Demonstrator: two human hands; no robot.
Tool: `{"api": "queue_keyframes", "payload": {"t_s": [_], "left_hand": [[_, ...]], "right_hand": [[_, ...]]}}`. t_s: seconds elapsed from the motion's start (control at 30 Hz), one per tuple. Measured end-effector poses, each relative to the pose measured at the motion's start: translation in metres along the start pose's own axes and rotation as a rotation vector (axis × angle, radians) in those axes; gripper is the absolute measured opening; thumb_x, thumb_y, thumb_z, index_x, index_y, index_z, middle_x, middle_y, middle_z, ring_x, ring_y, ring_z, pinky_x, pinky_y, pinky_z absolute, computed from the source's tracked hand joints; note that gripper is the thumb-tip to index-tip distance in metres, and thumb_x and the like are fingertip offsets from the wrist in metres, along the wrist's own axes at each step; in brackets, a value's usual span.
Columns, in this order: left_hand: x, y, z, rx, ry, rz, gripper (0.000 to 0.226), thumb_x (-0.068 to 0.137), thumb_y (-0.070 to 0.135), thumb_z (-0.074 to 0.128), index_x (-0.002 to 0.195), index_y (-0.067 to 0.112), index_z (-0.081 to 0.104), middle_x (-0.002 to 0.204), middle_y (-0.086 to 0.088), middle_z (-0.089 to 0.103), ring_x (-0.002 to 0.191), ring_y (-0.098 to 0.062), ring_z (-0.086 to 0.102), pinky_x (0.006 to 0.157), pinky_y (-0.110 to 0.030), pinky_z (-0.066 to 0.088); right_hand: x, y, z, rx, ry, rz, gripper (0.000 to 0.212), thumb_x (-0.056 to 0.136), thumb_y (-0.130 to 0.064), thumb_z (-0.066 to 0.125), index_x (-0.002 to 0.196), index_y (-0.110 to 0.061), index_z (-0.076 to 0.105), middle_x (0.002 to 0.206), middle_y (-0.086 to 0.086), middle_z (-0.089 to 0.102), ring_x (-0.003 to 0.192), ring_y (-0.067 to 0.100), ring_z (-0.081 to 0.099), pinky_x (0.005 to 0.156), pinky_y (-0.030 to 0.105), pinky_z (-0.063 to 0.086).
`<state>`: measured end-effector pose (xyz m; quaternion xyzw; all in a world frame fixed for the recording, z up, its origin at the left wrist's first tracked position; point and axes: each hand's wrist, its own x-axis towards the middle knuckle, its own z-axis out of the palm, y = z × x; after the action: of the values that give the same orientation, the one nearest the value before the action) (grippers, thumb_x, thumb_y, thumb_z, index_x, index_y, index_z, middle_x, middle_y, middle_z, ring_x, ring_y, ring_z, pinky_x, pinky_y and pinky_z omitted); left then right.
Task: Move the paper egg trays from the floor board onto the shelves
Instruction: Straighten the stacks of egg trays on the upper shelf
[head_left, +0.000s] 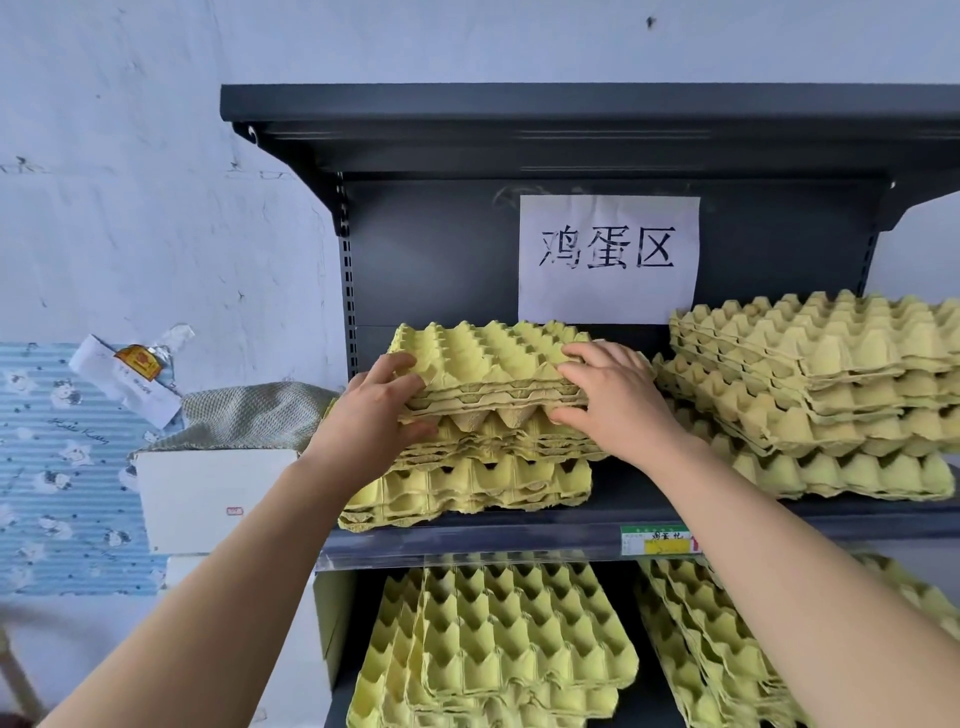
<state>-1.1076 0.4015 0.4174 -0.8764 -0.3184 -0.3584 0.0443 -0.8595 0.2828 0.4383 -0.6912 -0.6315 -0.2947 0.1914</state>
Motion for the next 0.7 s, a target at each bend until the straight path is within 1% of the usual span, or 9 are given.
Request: {"api": "queue_keyframes", "payload": {"t_s": [0.1,0.17,0.2,0.23,0.3,0.43,0.57,0.63,0.7], "left_hand": [[0.000,-0.001,0.000,-0.027,0.005,-0.008,0.038,0.081,0.035,0.073,0.108,0.013,0.058,0.143,0.001,0.036,0.111,-0.033,0.050,0.089,-0.038,0.040],[0.002,-0.003,0.001,-0.059,0.013,-0.003,0.034,0.080,0.033,0.074,0.102,0.013,0.058,0.142,0.001,0.038,0.109,-0.033,0.052,0.089,-0.038,0.041],[0.002,-0.003,0.000,-0.074,0.021,0.004,0.031,0.080,0.032,0.075,0.099,0.013,0.058,0.141,0.000,0.039,0.109,-0.033,0.052,0.089,-0.038,0.043],[0.004,-0.002,-0.001,-0.091,0.034,0.014,0.028,0.080,0.030,0.075,0.096,0.014,0.057,0.141,0.000,0.040,0.108,-0.033,0.053,0.090,-0.040,0.044],[0.011,0.000,-0.009,-0.114,0.078,0.037,0.025,0.079,0.027,0.076,0.088,0.016,0.055,0.139,-0.002,0.042,0.105,-0.033,0.055,0.089,-0.042,0.046],[0.020,-0.003,-0.033,-0.102,0.147,0.049,0.028,0.076,0.023,0.078,0.090,0.008,0.059,0.139,-0.005,0.044,0.099,-0.034,0.057,0.087,-0.045,0.047],[0.010,-0.015,-0.040,-0.101,0.130,0.014,0.030,0.075,0.022,0.079,0.090,0.004,0.061,0.136,-0.005,0.046,0.090,-0.025,0.056,0.082,-0.035,0.045],[0.002,-0.020,-0.033,-0.115,0.092,-0.009,0.028,0.076,0.019,0.079,0.090,0.002,0.061,0.135,-0.005,0.046,0.089,-0.022,0.056,0.081,-0.029,0.040],[-0.005,-0.025,-0.025,-0.139,0.075,-0.026,0.027,0.078,0.018,0.078,0.092,0.003,0.062,0.136,-0.004,0.044,0.091,-0.021,0.057,0.081,-0.027,0.039]], "right_hand": [[0.000,0.002,-0.002,-0.034,-0.015,0.005,0.055,0.082,-0.052,0.063,0.130,-0.026,0.053,0.148,-0.001,0.036,0.136,0.022,0.025,0.115,0.041,0.006],[0.000,0.006,-0.006,-0.061,-0.036,0.039,0.057,0.078,-0.056,0.064,0.129,-0.033,0.051,0.148,0.000,0.034,0.139,0.022,0.022,0.115,0.048,-0.002],[0.000,0.008,-0.008,-0.058,-0.054,0.056,0.056,0.077,-0.057,0.065,0.127,-0.035,0.052,0.148,0.000,0.034,0.139,0.023,0.023,0.115,0.053,-0.003],[0.001,0.009,-0.011,-0.041,-0.068,0.068,0.055,0.077,-0.056,0.065,0.126,-0.035,0.052,0.148,0.000,0.035,0.138,0.023,0.027,0.115,0.055,-0.002],[0.004,0.008,-0.016,0.012,-0.052,0.086,0.052,0.079,-0.053,0.066,0.125,-0.032,0.054,0.148,0.000,0.036,0.133,0.024,0.037,0.115,0.055,0.005],[0.016,-0.001,-0.030,0.020,0.056,0.058,0.048,0.080,-0.048,0.067,0.124,-0.031,0.056,0.145,0.002,0.039,0.130,0.025,0.039,0.112,0.047,0.018],[0.022,-0.016,-0.027,0.021,0.029,0.026,0.050,0.080,-0.050,0.066,0.125,-0.032,0.054,0.146,0.003,0.039,0.129,0.026,0.039,0.109,0.045,0.020],[0.018,-0.023,-0.018,0.010,-0.009,0.016,0.051,0.081,-0.050,0.065,0.127,-0.032,0.052,0.147,0.002,0.037,0.130,0.024,0.038,0.110,0.046,0.020],[0.015,-0.026,-0.010,0.008,-0.015,0.011,0.050,0.082,-0.049,0.064,0.127,-0.033,0.052,0.147,0.003,0.037,0.131,0.023,0.037,0.111,0.046,0.018]]}}
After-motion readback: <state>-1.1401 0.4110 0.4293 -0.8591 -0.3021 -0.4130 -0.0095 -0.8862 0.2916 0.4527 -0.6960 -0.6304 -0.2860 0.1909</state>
